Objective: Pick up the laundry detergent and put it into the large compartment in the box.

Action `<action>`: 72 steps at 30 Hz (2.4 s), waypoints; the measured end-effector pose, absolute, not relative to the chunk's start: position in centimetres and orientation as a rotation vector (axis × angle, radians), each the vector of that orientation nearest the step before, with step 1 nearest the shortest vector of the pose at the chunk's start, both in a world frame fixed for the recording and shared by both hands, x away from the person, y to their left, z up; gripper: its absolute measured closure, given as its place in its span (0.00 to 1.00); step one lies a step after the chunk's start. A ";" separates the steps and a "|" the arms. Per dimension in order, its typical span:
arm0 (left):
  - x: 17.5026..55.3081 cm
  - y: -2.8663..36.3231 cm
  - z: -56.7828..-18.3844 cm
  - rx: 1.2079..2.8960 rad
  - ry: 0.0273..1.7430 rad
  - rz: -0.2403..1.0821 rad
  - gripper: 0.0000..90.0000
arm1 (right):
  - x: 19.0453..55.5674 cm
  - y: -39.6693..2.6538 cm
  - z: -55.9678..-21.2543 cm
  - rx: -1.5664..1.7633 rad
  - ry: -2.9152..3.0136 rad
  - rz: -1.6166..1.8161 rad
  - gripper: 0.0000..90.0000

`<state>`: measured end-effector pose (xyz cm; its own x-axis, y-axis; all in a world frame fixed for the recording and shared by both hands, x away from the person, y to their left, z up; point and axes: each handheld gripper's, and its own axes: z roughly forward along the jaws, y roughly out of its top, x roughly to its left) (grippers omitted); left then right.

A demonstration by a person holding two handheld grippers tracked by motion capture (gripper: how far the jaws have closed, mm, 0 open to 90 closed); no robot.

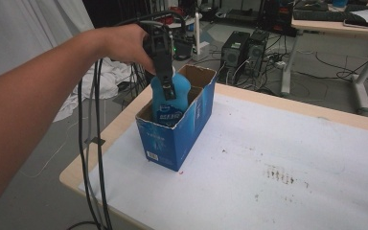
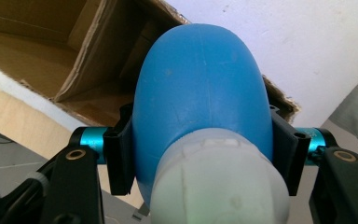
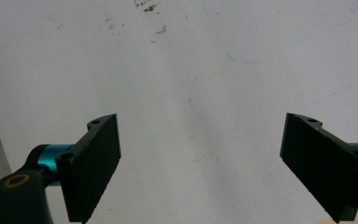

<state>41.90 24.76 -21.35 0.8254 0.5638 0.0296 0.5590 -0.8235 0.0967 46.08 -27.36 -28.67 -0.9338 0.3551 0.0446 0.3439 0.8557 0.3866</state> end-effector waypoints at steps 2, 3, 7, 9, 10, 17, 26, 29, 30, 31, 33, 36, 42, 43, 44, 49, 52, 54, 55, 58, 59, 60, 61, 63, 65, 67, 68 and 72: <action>42.0 24.9 -21.9 2.919 0.893 0.089 0.42 | 46.1 -27.4 -28.7 0.566 3.002 0.612 0.13; 42.0 25.0 -22.1 2.911 0.901 0.095 0.42 | 46.1 -27.4 -28.7 0.574 3.003 0.608 0.13; 42.2 25.2 -23.3 2.911 0.908 0.098 0.42 | 46.2 -27.3 -28.8 0.566 3.003 0.609 0.13; 42.3 25.2 -23.8 2.910 0.911 0.091 0.42 | 46.2 -27.3 -28.8 0.561 3.004 0.608 0.13; 42.4 25.3 -24.1 2.913 0.909 0.089 0.42 | 46.2 -27.3 -28.8 0.561 3.005 0.604 0.13; 42.6 25.7 -25.9 2.910 0.924 0.059 0.42 | 46.2 -27.2 -28.9 0.560 3.008 0.601 0.13; 42.8 25.9 -27.6 2.911 0.928 0.030 0.42 | 46.3 -27.1 -29.1 0.565 3.011 0.586 0.13; 42.9 25.9 -27.7 2.905 0.929 0.029 0.42 | 46.3 -27.1 -29.1 0.573 3.011 0.581 0.13; 42.9 25.9 -27.7 2.907 0.929 0.028 0.42 | 46.3 -27.1 -29.1 0.574 3.011 0.583 0.13; 42.9 25.9 -27.7 2.906 0.929 0.027 0.42 | 46.3 -27.1 -29.1 0.569 3.011 0.583 0.13; 42.9 25.9 -27.7 2.909 0.929 0.026 0.42 | 46.4 -27.1 -29.1 0.567 3.013 0.580 0.13; 43.0 26.0 -27.8 2.903 0.937 0.025 0.42 | 46.3 -27.0 -29.1 0.574 3.011 0.583 0.13; 43.0 26.1 -27.6 2.872 0.959 0.044 0.39 | 46.1 -27.0 -29.1 0.569 3.011 0.578 0.13; 43.0 26.2 -27.4 2.863 0.968 0.046 0.37 | 46.1 -27.0 -29.1 0.567 3.010 0.580 0.13; 43.0 26.2 -27.3 2.850 0.978 0.047 0.34 | 46.1 -27.1 -29.1 0.566 3.010 0.581 0.13; 42.7 26.6 -26.3 2.818 1.000 0.067 0.27 | 46.0 -27.1 -29.0 0.559 3.005 0.589 0.13; 42.4 26.6 -25.7 2.810 1.003 0.092 0.27 | 45.9 -27.0 -29.0 0.564 3.006 0.588 0.13; 42.3 26.7 -25.0 2.793 1.021 0.117 0.27 | 45.8 -26.9 -29.1 0.560 3.007 0.584 0.13; 42.2 26.7 -24.6 2.782 1.029 0.124 0.27 | 45.8 -26.9 -29.0 0.555 3.008 0.584 0.13; 41.8 26.7 -23.3 2.756 1.035 0.161 0.27 | 45.7 -27.0 -28.9 0.554 3.003 0.592 0.13; 41.7 26.6 -22.8 2.749 1.041 0.184 0.26 | 45.6 -27.0 -28.8 0.553 3.003 0.595 0.13; 41.5 26.5 -22.5 2.747 1.044 0.201 0.21 | 45.6 -27.0 -28.8 0.553 3.001 0.595 0.13; 41.3 26.3 -22.1 2.754 1.037 0.204 0.20 | 45.6 -27.0 -28.8 0.559 3.001 0.591 0.13; 40.9 25.8 -21.5 2.791 1.000 0.214 0.20 | 45.5 -27.1 -28.8 0.555 3.000 0.593 0.13; 40.6 25.2 -20.8 2.819 0.964 0.222 0.20 | 45.5 -27.0 -28.7 0.553 3.000 0.595 0.13; 40.5 24.6 -20.1 2.811 0.964 0.268 0.20 | 45.4 -27.0 -28.6 0.550 2.998 0.603 0.13; 40.4 24.3 -19.7 2.804 0.959 0.286 0.20 | 45.3 -26.9 -28.6 0.553 2.996 0.602 0.13; 40.0 22.9 -18.4 2.802 0.896 0.299 0.20 | 45.1 -26.8 -28.5 0.543 2.993 0.604 0.13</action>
